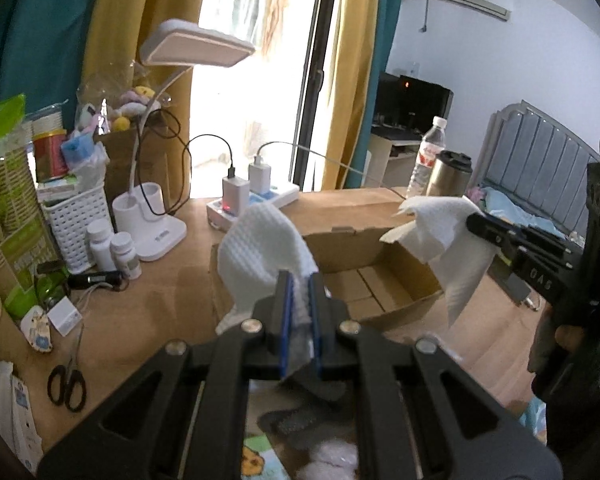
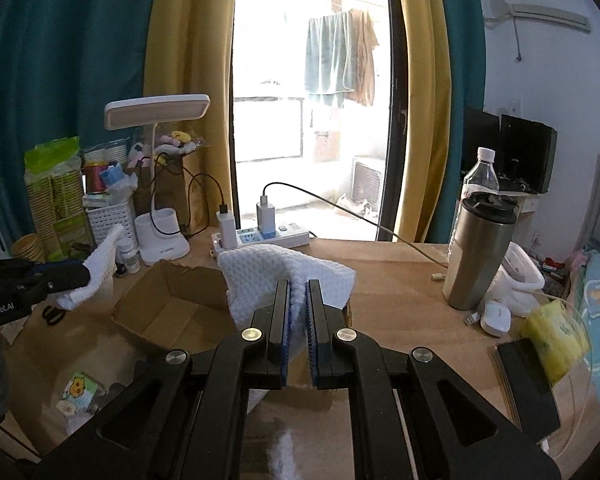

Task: Organize soft objects
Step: 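Carry both white towels over the cardboard box and lower them inside, then open both tools to release the towels into the box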

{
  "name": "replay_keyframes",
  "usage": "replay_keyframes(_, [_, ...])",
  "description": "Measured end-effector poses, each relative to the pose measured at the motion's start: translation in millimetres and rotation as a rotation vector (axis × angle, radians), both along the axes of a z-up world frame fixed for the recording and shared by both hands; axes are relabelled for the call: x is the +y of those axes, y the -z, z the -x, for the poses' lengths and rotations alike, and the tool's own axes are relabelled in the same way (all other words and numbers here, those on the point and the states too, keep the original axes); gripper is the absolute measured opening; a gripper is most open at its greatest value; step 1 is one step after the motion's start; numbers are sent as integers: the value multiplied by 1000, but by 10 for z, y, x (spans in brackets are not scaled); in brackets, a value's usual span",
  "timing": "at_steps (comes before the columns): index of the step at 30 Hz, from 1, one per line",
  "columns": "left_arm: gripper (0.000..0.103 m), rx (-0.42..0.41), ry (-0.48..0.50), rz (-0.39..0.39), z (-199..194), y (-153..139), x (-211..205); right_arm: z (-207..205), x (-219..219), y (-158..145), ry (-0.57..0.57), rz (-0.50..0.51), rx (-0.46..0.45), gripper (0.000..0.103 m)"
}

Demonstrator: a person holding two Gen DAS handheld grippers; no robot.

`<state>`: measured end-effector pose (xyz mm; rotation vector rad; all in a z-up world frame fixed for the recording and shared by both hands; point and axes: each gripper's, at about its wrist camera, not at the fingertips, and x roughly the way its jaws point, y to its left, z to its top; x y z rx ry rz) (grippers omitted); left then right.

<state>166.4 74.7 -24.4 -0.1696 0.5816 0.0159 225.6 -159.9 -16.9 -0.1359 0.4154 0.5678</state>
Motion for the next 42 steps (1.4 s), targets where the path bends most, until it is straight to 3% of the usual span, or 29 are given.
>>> replay_keyframes(9, [8,42,6,6,-418,191,126,-373,116,56,11,12,25,8])
replay_keyframes(18, [8,139,33,46,-769,524,237,-644,254,252,20,47,78,8])
replay_keyframes(37, [11,272,53,61,-983,857,253,-842,418,631,14,121,188,8])
replay_keyframes(42, [18,294,62,54,-991,852,210,-826,413,626,10,133,197,13])
